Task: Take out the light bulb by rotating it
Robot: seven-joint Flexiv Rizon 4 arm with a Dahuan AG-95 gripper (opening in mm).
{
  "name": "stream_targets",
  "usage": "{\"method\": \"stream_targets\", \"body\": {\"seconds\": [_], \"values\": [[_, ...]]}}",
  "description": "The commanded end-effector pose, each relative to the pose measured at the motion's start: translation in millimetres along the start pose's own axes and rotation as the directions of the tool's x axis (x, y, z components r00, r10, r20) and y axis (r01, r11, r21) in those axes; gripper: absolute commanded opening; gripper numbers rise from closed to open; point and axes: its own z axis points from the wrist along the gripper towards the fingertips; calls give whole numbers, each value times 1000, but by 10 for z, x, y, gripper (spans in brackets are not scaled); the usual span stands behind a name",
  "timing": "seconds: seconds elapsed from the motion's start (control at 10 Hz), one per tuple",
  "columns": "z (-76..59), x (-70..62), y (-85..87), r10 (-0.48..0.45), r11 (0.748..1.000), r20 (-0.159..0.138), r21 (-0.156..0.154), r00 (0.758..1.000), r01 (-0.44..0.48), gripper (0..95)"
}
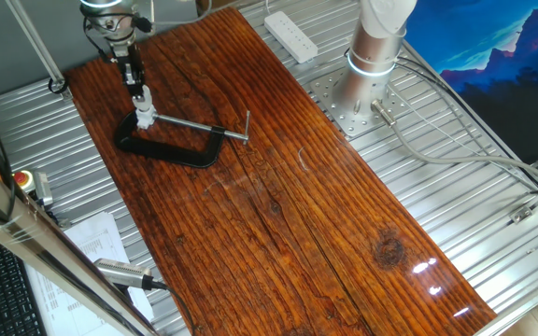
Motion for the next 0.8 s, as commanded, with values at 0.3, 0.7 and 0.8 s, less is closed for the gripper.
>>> {"method": "stream_targets", "body": {"seconds": [0.3, 0.7, 0.8], "values": [[-26, 24, -14, 14, 1000, 12, -7, 1000, -14, 380], [-32, 41, -25, 11, 1000, 21, 0, 1000, -11, 570], [-36, 43, -27, 12, 1000, 22, 0, 1000, -12, 570]]}}
